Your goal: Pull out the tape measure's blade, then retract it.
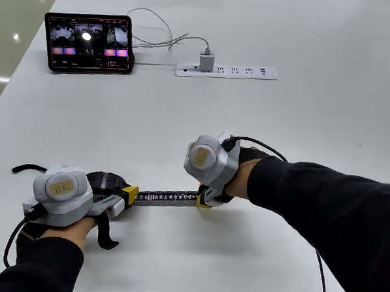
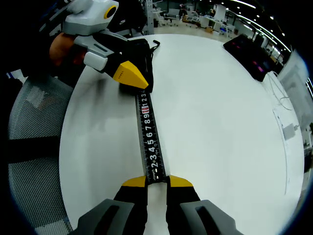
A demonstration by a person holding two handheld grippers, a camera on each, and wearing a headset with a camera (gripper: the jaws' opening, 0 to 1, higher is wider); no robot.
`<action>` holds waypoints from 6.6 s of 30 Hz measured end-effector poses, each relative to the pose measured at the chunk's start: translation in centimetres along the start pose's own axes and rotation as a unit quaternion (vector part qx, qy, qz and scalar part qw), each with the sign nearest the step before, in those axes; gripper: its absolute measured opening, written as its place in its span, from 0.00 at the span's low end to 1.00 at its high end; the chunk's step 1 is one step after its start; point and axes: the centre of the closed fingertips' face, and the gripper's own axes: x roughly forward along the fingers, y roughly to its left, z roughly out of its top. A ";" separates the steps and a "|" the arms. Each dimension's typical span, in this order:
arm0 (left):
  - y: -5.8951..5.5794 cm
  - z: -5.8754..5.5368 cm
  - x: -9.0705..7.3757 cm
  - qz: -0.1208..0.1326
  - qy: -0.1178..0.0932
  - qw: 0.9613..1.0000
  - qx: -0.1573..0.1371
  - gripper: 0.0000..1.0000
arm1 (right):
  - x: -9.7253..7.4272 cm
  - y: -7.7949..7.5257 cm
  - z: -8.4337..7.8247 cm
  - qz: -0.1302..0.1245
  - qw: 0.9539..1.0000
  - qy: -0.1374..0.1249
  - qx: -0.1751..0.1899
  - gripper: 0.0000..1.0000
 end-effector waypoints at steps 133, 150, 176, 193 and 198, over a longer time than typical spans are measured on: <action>-0.2 -0.4 0.1 -0.026 0.024 0.999 -0.023 0.64 | 1.8 0.7 5.0 0.003 0.999 -0.043 -0.002 0.09; -0.1 -0.5 0.1 -0.026 0.022 0.999 -0.023 0.64 | 2.0 0.8 5.5 0.004 0.999 -0.051 0.006 0.09; -0.3 -0.5 0.0 -0.029 0.028 0.999 -0.027 0.64 | 2.5 0.9 6.5 0.002 0.998 -0.069 -0.001 0.09; -0.2 -0.4 0.1 -0.036 0.029 0.998 -0.030 0.64 | 2.8 1.0 7.4 0.004 0.996 -0.088 -0.001 0.09; -0.1 -0.4 0.1 -0.040 0.030 0.998 -0.030 0.64 | 2.8 1.1 7.5 0.004 0.996 -0.093 -0.006 0.10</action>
